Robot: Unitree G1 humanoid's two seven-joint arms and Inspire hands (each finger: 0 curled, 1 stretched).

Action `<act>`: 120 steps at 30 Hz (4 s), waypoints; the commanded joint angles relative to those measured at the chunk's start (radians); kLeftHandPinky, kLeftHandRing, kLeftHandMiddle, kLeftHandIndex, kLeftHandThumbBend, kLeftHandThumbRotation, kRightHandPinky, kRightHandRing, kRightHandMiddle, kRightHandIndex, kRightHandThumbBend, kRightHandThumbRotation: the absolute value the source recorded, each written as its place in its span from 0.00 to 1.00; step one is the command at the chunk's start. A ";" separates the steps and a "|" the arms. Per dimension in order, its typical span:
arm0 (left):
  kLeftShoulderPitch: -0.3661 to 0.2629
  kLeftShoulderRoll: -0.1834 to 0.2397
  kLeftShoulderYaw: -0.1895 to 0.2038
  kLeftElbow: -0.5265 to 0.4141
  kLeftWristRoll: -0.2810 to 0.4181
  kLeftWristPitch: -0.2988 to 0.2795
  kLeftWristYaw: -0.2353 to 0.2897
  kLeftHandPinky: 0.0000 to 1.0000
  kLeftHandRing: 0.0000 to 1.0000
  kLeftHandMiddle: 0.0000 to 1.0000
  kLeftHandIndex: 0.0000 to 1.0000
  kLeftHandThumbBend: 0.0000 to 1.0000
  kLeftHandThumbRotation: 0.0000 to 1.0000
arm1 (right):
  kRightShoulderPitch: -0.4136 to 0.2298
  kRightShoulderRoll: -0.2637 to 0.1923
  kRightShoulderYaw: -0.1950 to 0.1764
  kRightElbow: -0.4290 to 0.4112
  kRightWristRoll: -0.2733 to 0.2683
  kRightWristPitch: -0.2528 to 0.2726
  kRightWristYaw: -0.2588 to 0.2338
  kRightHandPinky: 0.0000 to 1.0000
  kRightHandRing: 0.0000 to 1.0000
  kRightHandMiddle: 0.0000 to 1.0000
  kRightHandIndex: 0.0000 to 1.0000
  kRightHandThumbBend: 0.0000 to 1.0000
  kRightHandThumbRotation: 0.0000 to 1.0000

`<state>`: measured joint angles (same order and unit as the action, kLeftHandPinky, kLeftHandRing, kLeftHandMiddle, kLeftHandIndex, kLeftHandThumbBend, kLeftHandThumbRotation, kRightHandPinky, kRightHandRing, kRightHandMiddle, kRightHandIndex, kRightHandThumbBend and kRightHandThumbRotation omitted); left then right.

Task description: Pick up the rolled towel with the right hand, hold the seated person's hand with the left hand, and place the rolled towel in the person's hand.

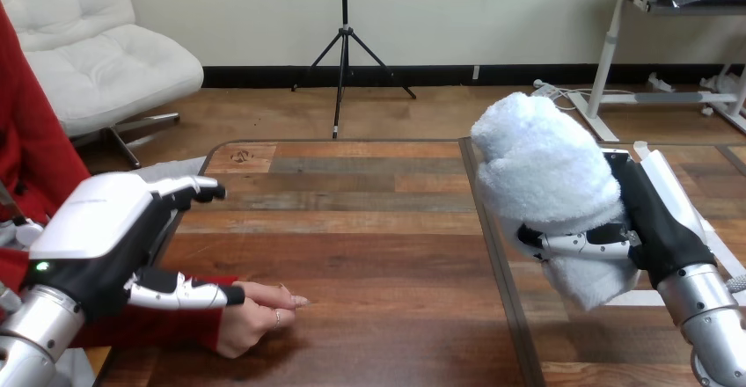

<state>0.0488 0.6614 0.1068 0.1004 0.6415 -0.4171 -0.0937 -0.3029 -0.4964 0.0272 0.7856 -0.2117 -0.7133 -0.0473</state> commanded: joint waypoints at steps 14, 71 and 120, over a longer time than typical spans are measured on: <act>-0.099 0.081 -0.082 0.033 0.071 0.108 -0.074 0.78 0.82 0.84 0.84 1.00 0.49 | -0.058 0.015 -0.039 -0.078 0.050 -0.001 0.011 0.25 0.30 0.38 0.44 0.72 0.00; -0.192 0.107 -0.221 0.092 0.118 0.255 -0.206 0.64 0.74 0.76 0.76 0.97 0.04 | -0.043 0.013 -0.057 -0.084 0.068 0.015 0.027 0.24 0.30 0.37 0.44 0.72 0.00; -0.235 0.067 -0.271 0.238 0.074 0.195 -0.119 0.48 0.61 0.65 0.65 0.92 0.01 | -0.024 0.019 -0.074 -0.118 0.076 0.032 0.037 0.22 0.28 0.36 0.44 0.73 0.00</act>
<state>-0.1337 0.7396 -0.1444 0.3119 0.7189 -0.2195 -0.2411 -0.2848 -0.4756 -0.0124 0.7371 -0.1557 -0.6688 -0.0040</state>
